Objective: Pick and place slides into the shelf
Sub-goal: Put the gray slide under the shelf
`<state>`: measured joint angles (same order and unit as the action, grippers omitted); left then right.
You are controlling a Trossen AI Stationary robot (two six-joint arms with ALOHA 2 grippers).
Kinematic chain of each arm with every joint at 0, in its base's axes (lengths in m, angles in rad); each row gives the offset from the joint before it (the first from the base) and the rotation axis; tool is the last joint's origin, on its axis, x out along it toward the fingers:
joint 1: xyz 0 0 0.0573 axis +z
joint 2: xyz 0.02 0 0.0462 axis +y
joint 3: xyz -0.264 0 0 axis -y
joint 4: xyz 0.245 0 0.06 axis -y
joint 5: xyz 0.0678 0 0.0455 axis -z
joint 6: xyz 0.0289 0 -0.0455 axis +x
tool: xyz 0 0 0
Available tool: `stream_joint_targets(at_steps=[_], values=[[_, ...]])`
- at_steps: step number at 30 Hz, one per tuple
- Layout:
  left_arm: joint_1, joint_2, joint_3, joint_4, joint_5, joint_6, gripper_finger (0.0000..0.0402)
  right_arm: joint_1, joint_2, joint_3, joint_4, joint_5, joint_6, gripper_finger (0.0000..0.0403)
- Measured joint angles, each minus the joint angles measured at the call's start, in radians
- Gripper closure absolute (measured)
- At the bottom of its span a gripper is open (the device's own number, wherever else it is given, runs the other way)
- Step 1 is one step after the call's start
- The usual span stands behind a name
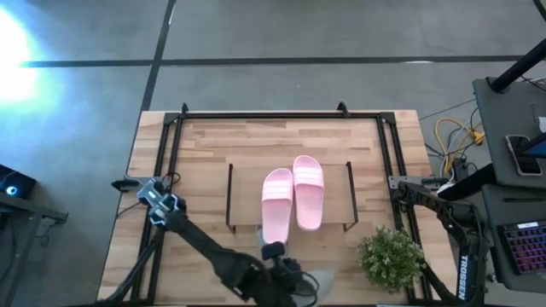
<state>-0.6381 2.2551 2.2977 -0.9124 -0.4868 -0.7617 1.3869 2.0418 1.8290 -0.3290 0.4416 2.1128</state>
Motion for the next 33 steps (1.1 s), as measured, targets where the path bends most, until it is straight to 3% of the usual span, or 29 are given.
stream_joint_targets(at_steps=[7, 13, 17, 28, 33], values=[[0.064, 0.111, 0.001, 0.004, 0.004, 0.123, 0.0402, -0.006, -0.001, 0.000, -0.022, 0.005, 0.006, 0.0195], [0.078, 0.170, 0.000, 0.015, -0.158, 0.255, 0.0402, -0.006, -0.001, 0.000, -0.036, 0.005, 0.008, 0.0195], [0.087, 0.180, 0.000, 0.046, -0.176, 0.316, 0.0394, -0.006, -0.001, 0.000, -0.036, 0.005, 0.008, 0.0195], [0.103, 0.182, 0.009, 0.131, -0.151, 0.314, 0.0274, -0.006, -0.001, 0.000, -0.036, 0.005, 0.008, 0.0195], [0.102, 0.173, 0.019, 0.127, -0.052, 0.299, 0.0218, -0.006, -0.001, 0.000, -0.034, 0.004, 0.008, 0.0195]])
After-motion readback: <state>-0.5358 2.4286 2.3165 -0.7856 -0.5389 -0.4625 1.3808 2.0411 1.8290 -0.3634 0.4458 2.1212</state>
